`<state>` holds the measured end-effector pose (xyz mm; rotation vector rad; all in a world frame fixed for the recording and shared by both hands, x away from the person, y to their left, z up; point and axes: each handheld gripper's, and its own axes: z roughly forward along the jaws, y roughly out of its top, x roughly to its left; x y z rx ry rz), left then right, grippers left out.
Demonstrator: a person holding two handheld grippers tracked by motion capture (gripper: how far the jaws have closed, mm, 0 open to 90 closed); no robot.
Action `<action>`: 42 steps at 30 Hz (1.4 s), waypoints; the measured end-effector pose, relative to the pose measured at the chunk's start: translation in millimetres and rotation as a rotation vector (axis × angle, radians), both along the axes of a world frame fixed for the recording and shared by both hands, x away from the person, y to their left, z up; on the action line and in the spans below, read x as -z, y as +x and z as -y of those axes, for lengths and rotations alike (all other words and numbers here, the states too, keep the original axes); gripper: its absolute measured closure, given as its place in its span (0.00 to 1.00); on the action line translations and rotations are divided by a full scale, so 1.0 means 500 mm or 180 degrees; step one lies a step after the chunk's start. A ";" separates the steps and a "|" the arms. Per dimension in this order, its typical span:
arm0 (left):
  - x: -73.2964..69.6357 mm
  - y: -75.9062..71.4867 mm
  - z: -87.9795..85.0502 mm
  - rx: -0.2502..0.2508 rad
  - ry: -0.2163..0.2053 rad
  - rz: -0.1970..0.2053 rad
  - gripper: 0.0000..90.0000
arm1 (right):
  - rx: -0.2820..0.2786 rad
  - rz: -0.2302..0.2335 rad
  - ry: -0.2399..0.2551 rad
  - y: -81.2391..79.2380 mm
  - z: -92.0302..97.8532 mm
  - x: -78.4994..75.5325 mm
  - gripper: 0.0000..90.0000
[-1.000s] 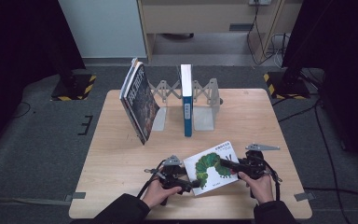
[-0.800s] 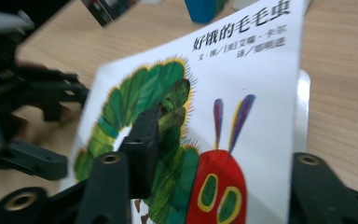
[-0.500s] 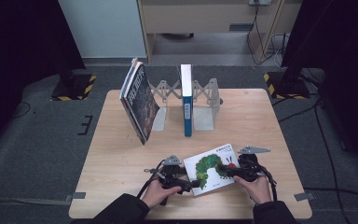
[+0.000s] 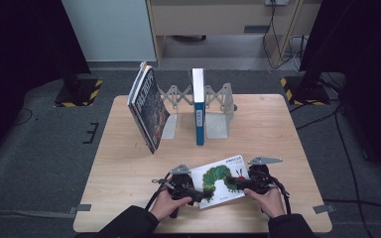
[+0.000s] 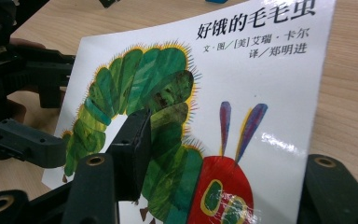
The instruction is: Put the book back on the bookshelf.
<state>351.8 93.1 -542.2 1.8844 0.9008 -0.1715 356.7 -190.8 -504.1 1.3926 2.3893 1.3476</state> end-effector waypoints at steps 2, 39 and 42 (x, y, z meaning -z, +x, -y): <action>0.000 0.000 0.000 -0.0033 0.0003 0.0000 0.14 | -0.0040 0.0028 -0.0003 0.000 -0.003 0.000 0.49; -0.002 0.002 -0.010 -0.0150 0.0136 0.0082 0.33 | 0.0225 -0.0090 -0.0304 0.003 0.024 0.016 0.51; -0.003 0.000 -0.009 -0.0107 0.0138 0.0052 0.33 | 0.0173 -0.0016 -0.0317 0.002 0.013 0.014 0.53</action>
